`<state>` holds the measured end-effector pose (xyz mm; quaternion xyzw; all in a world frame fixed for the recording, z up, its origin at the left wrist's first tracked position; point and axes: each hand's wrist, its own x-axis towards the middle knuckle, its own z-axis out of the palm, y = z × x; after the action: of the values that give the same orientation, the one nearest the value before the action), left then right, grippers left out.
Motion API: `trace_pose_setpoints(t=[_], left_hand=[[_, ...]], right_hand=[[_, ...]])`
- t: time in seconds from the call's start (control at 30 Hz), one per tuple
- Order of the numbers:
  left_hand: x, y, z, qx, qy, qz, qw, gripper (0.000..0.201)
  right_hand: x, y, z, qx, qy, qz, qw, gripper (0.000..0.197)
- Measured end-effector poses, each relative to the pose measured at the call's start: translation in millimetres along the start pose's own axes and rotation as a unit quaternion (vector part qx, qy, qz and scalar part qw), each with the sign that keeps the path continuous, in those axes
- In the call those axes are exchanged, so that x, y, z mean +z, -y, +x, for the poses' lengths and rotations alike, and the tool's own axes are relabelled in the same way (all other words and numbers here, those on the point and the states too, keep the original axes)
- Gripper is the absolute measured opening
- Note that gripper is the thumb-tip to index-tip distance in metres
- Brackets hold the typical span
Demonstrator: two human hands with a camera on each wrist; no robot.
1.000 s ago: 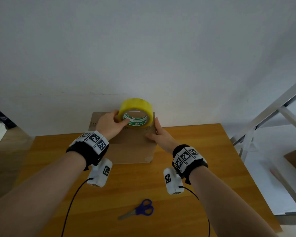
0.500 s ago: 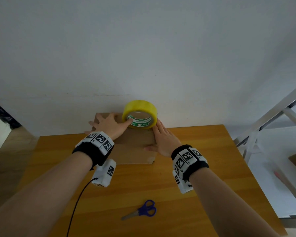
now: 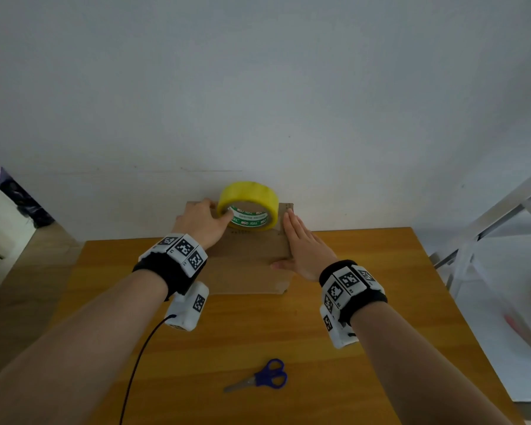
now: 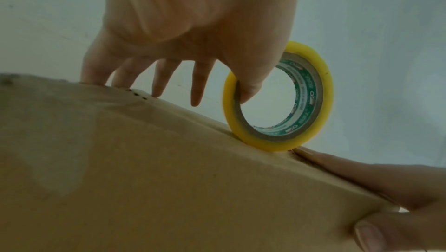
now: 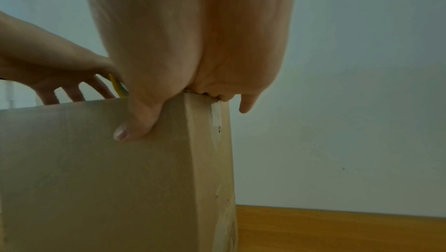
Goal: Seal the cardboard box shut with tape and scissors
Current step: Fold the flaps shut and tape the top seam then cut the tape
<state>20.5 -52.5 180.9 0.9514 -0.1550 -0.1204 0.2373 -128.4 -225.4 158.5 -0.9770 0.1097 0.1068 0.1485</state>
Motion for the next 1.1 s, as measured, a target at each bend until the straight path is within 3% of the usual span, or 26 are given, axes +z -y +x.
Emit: trace_pose_setpoints(t=[0.1,0.17,0.33,0.43,0.5,0.63,0.83,1.1], left_hand=[[-4,2,1,0.017,-0.020,-0.005,1.000,0.031],[-5,4,0,0.029,-0.026,-0.006,0.999,0.025],[0,5,-5,0.008,-0.025,-0.022,0.999,0.031],[5,2,-7,-0.015,-0.008,0.017,1.000,0.038],[9,2,-8,0.008,-0.037,0.034,0.999,0.047],[12,-7,-17,0.079,-0.090,-0.019,0.993,0.037],[12,-20,-22,0.066,-0.056,-0.136,0.987,0.033],[15,-27,-22,0.087,-0.050,-0.155,0.983,0.035]], right_hand=[[-3,-4,-2,0.003,0.007,-0.002,1.000,0.107],[-5,-4,-2,0.010,0.012,-0.011,1.000,0.108],[-5,10,3,0.009,-0.014,-0.055,0.998,0.122],[0,18,5,-0.003,-0.023,-0.041,0.999,0.120],[4,19,6,-0.001,-0.023,-0.042,0.999,0.118],[8,18,8,-0.003,-0.032,-0.062,0.998,0.115],[8,20,10,-0.003,-0.034,-0.105,0.994,0.116],[11,22,15,-0.022,-0.039,-0.120,0.992,0.108]])
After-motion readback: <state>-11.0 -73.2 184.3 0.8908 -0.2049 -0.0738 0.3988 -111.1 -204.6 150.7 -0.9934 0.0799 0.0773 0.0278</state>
